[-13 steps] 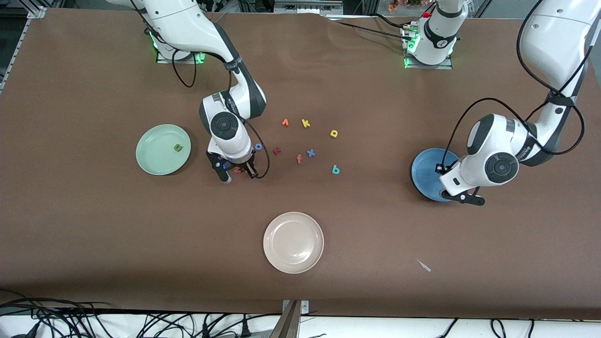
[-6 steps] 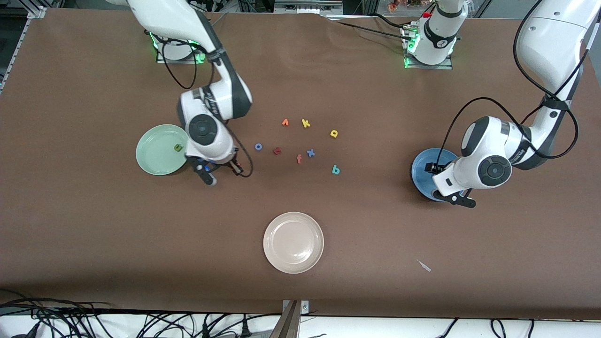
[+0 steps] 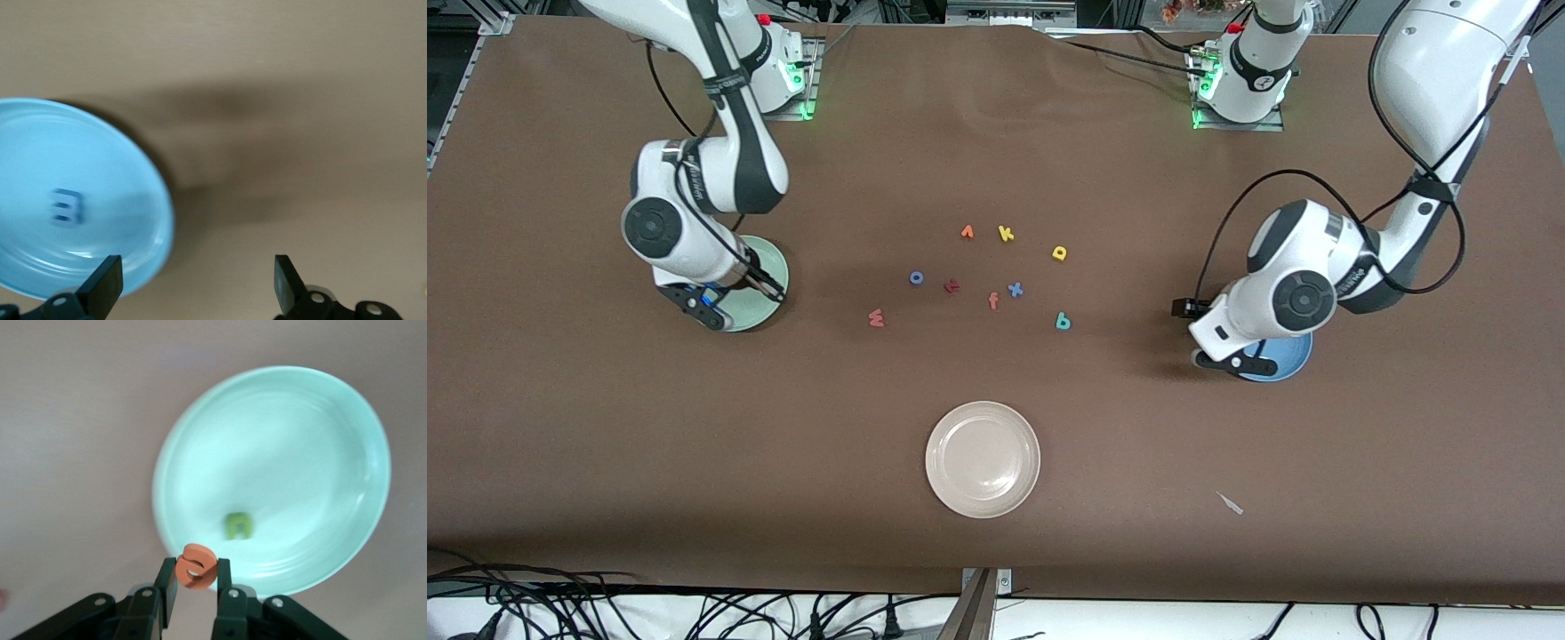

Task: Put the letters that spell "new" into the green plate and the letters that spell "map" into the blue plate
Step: 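Drop the orange e on the green plate while the left gripper returns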

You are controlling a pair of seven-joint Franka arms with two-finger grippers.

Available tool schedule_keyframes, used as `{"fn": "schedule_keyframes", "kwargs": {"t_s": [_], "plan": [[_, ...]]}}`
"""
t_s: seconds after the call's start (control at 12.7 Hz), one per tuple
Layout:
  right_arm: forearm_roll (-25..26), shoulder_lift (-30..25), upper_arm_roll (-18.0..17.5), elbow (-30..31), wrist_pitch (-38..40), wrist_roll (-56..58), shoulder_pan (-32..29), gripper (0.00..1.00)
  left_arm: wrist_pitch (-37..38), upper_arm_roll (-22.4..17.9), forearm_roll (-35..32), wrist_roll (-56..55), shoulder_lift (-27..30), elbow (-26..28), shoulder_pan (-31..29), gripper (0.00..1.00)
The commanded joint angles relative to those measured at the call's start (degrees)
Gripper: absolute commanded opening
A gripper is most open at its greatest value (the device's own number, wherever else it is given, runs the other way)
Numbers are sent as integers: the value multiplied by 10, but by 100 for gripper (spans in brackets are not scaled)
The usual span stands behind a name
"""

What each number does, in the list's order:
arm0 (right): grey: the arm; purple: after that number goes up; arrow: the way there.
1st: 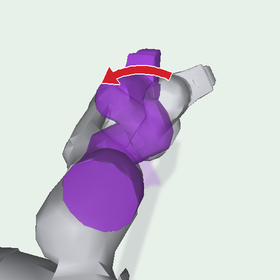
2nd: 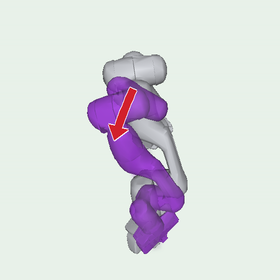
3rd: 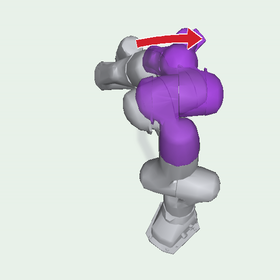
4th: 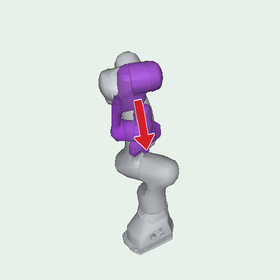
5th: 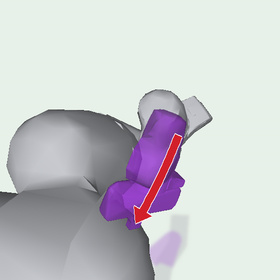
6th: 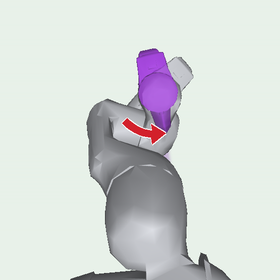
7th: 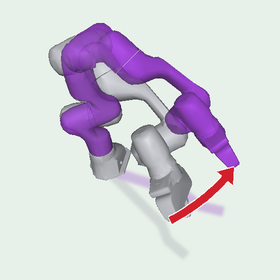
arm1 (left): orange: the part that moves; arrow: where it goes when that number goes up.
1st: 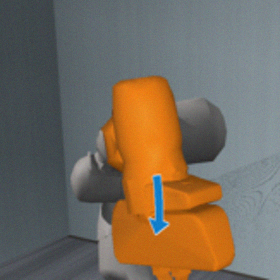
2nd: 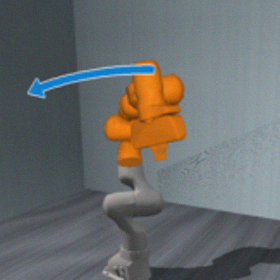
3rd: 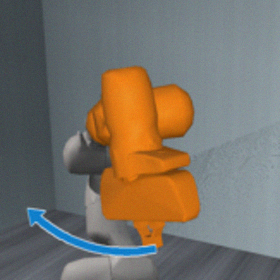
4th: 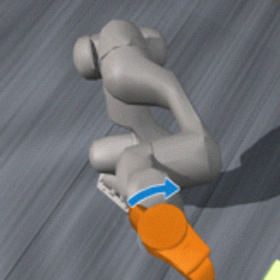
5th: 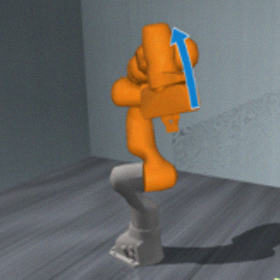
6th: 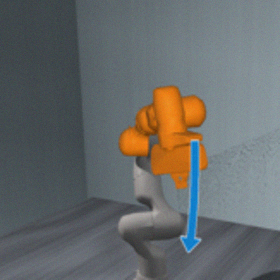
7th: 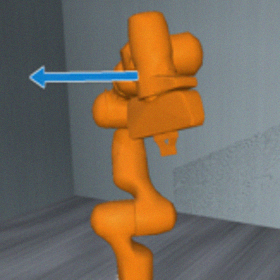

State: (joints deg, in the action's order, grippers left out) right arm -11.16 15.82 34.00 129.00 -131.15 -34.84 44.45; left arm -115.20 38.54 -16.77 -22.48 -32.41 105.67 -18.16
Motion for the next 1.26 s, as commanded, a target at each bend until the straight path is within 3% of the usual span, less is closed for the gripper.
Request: {"fn": "schedule_keyframes", "kwargs": {"t_s": [0.0,0.08,0.16,0.39,0.63,0.87,1.03,1.18], "plan": [[9,-32,48,94,-80,101,7,18,-74,27,13,-65,49,79,-4,100],[6,-29,62,105,-91,134,7,43,-114,36,13,-97,58,108,-4,100],[5,-25,66,106,-94,145,3,98,-153,45,10,-133,60,132,0,100],[5,-53,56,79,-54,144,6,100,-250,60,-22,-233,60,196,22,100],[7,-45,-26,37,-40,188,7,100,-267,59,-63,-363,52,206,93,100],[5,-11,-67,-12,-43,257,7,100,-270,57,-72,-440,41,204,151,100],[2,46,-117,-92,-37,294,8,100,-270,55,-126,-496,26,198,167,100],[4,100,-139,-143,-52,296,9,100,-271,55,-190,-546,-4,184,176,100]]}}
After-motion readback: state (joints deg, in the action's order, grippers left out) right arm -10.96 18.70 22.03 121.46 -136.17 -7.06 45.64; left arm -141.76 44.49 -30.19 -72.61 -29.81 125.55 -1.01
